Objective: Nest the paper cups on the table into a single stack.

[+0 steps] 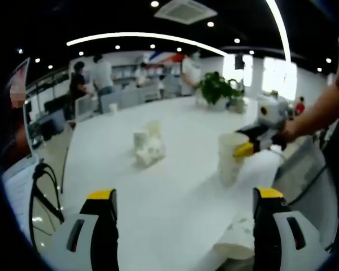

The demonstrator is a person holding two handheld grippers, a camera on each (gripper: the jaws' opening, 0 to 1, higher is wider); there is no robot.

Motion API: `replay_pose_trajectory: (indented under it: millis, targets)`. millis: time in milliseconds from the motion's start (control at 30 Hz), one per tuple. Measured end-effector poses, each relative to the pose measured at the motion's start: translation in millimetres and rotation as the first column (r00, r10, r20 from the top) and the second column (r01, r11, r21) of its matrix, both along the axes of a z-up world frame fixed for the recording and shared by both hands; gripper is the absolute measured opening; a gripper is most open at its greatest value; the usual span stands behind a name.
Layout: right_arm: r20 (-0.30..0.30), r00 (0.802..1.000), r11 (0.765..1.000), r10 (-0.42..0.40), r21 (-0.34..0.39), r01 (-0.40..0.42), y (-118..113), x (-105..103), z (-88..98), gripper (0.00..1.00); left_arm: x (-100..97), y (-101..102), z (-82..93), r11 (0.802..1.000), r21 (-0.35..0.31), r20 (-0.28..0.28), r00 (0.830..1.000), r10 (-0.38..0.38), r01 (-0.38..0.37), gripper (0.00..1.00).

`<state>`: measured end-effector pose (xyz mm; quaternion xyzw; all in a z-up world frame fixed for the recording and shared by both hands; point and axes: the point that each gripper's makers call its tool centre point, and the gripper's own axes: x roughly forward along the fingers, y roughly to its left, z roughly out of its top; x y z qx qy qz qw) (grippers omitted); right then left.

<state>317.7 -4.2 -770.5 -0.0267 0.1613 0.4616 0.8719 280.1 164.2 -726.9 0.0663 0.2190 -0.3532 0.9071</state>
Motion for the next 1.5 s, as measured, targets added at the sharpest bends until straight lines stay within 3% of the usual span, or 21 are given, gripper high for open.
replay_pose_trajectory:
  millis: [533,667,1067,1233,1500]
  targets:
    - [0.029,1.000,0.997,0.008,-0.076,-0.005,-2,0,-3.6,0.44,3.1,-1,1.7,1.000,-0.009,0.002,1.000,0.000,0.000,0.99]
    - [0.054,0.998,0.991,0.010,-0.131,-0.002,-2,-1,-4.2,0.44,3.8,-1,2.3,1.000,-0.012,0.003,1.000,0.003,-0.003,0.99]
    - [0.022,1.000,0.992,-0.013,-0.126,0.016,-6,1,-2.9,0.54,2.5,-2,2.7,1.000,-0.015,0.005,1.000,0.002,-0.002,0.99]
    - [0.021,1.000,0.994,-0.019,-0.105,0.021,-9,4,8.4,0.63,3.1,-2,4.2,1.000,-0.017,0.010,1.000,0.003,-0.003,0.99]
    - [0.067,0.997,0.997,-0.044,-0.067,0.049,-29,17,46.0,0.89,4.4,-3,5.4,1.000,-0.022,0.016,1.000,0.001,0.000,0.99]
